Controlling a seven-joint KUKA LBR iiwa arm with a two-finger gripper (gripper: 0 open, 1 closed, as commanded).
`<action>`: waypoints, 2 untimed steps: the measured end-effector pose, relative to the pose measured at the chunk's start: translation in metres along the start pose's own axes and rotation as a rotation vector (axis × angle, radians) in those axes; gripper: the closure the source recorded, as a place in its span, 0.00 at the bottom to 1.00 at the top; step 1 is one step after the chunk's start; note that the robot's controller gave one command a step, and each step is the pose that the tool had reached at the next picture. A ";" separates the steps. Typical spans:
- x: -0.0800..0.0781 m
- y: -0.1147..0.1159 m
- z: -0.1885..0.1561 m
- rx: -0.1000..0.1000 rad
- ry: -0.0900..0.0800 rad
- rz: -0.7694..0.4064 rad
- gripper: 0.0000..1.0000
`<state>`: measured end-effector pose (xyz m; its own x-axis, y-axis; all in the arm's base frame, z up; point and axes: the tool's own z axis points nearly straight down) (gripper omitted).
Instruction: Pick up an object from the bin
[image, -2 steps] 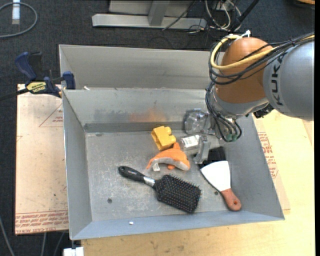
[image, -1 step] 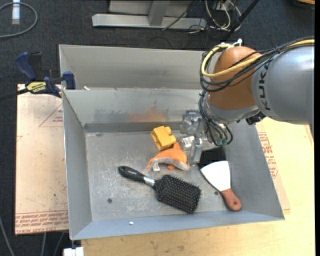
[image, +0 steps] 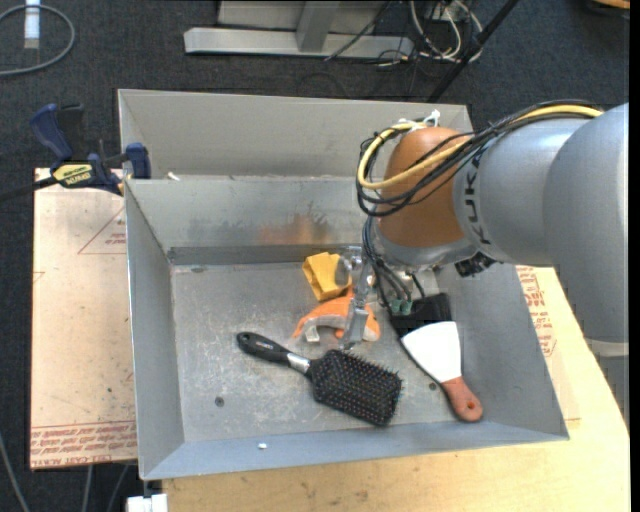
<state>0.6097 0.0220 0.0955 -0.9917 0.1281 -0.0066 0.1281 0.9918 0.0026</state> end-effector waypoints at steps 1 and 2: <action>-0.005 -0.012 0.020 -0.003 -0.017 0.027 1.00; -0.005 -0.012 0.020 -0.003 -0.017 0.027 1.00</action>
Offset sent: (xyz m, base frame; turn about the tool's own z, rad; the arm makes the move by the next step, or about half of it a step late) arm 0.0000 0.0000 0.0000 0.0000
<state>0.6136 0.0097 0.0755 -0.9877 0.1548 -0.0236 0.1547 0.9879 0.0059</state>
